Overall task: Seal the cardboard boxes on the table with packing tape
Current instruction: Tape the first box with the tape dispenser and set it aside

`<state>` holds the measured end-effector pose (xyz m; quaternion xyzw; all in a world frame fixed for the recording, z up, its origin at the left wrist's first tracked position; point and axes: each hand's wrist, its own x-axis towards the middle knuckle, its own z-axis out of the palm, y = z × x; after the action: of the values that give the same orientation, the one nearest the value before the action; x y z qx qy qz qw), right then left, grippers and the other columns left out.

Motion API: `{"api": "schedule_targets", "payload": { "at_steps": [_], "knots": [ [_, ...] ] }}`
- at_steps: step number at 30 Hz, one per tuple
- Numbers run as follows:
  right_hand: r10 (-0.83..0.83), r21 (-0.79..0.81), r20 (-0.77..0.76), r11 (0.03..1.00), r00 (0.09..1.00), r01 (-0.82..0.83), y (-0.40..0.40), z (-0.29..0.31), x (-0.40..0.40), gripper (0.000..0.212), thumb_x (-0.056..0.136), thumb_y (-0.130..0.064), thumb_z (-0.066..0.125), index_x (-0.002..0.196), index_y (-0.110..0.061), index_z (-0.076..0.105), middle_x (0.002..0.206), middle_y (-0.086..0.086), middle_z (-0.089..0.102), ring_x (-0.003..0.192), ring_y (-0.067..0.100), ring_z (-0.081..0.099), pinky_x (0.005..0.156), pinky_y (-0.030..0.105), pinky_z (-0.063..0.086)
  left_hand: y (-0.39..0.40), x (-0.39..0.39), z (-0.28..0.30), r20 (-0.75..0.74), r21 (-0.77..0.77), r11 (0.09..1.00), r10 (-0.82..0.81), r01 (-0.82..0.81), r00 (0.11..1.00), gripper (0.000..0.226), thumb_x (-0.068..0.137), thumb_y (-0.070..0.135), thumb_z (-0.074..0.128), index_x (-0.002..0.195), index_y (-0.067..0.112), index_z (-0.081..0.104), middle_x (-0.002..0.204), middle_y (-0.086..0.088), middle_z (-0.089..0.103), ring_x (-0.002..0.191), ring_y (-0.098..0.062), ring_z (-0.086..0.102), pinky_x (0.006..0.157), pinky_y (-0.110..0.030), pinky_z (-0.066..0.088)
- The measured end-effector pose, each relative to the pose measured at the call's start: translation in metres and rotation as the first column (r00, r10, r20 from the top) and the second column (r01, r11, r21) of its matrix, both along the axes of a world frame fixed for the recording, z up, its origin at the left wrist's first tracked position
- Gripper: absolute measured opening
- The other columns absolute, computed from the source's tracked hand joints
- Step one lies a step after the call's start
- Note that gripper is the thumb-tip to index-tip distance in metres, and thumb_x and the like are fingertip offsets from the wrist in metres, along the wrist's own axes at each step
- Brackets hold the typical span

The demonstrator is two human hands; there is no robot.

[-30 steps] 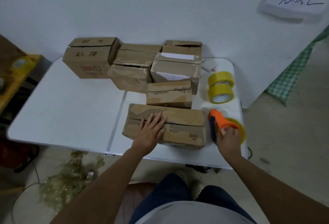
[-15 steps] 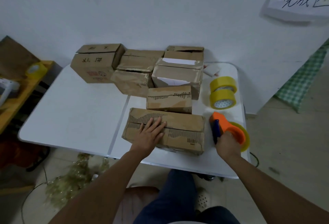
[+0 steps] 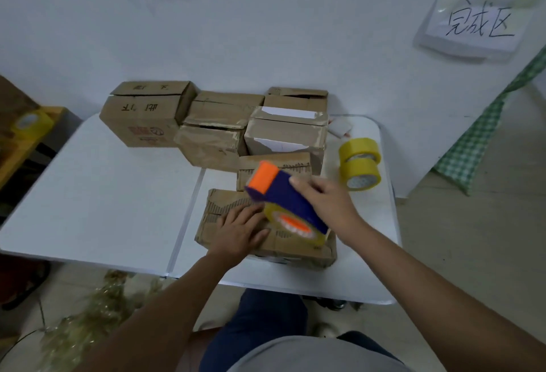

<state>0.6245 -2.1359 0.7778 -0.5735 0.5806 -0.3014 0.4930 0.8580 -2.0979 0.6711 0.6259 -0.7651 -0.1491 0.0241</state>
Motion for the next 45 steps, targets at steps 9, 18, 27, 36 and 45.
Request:
{"api": "schedule_targets", "payload": {
  "at_steps": [9,18,27,36,45],
  "knots": [
    [0.103,0.007,-0.273,0.994,0.957,-0.105,-0.013,-0.026,0.038,0.049,0.083,-0.069,0.053,0.065,-0.023,0.057,0.061,-0.007,0.061,0.062,0.006,0.060,0.059,0.022,0.041,-0.026,0.031,0.003,-0.440,0.250,0.966,0.177,-0.069,0.880,0.038,0.093,0.043,0.049,0.119,0.019,0.063,0.117,-0.003,0.069,0.111,-0.023,0.061,0.097,-0.049,0.048],
    [0.055,0.016,-0.339,0.998,0.939,-0.053,-0.020,-0.028,0.050,0.061,0.072,-0.081,0.046,0.067,-0.022,0.061,0.065,-0.005,0.064,0.065,0.011,0.062,0.066,0.035,0.050,-0.042,0.062,0.049,-0.500,0.861,0.503,0.864,0.076,-0.053,0.020,0.094,0.002,0.052,0.109,0.003,0.065,0.105,-0.017,0.068,0.090,-0.019,0.068,0.070,-0.024,0.059],
    [0.089,0.016,-0.364,0.996,0.927,-0.090,-0.014,-0.024,0.052,0.058,0.075,-0.078,0.046,0.076,-0.023,0.064,0.073,-0.007,0.068,0.069,0.008,0.064,0.068,0.033,0.052,-0.041,0.066,0.070,-0.596,0.800,0.600,0.793,0.009,0.126,0.047,0.100,0.050,0.047,0.099,0.011,0.073,0.097,-0.011,0.073,0.092,-0.018,0.068,0.083,-0.028,0.050],
    [0.171,-0.003,-0.342,0.983,0.924,-0.183,-0.003,-0.008,0.052,0.050,0.077,-0.073,0.049,0.089,-0.027,0.063,0.080,-0.014,0.066,0.075,0.003,0.064,0.064,0.017,0.048,-0.030,0.070,0.069,-0.712,0.580,0.783,0.622,-0.226,0.327,0.025,0.096,0.026,0.063,0.098,0.003,0.073,0.093,-0.017,0.073,0.088,-0.024,0.069,0.084,-0.034,0.057],
    [0.238,-0.033,-0.386,0.962,0.891,-0.271,-0.022,0.012,0.038,0.045,0.083,-0.066,0.056,0.085,-0.022,0.065,0.079,-0.005,0.069,0.073,0.009,0.066,0.071,0.030,0.055,-0.026,0.057,0.076,-0.759,0.488,0.819,0.569,-0.302,0.317,0.024,0.095,0.022,0.066,0.084,0.001,0.071,0.076,-0.007,0.069,0.077,-0.014,0.065,0.083,-0.031,0.055]
  ]
}}
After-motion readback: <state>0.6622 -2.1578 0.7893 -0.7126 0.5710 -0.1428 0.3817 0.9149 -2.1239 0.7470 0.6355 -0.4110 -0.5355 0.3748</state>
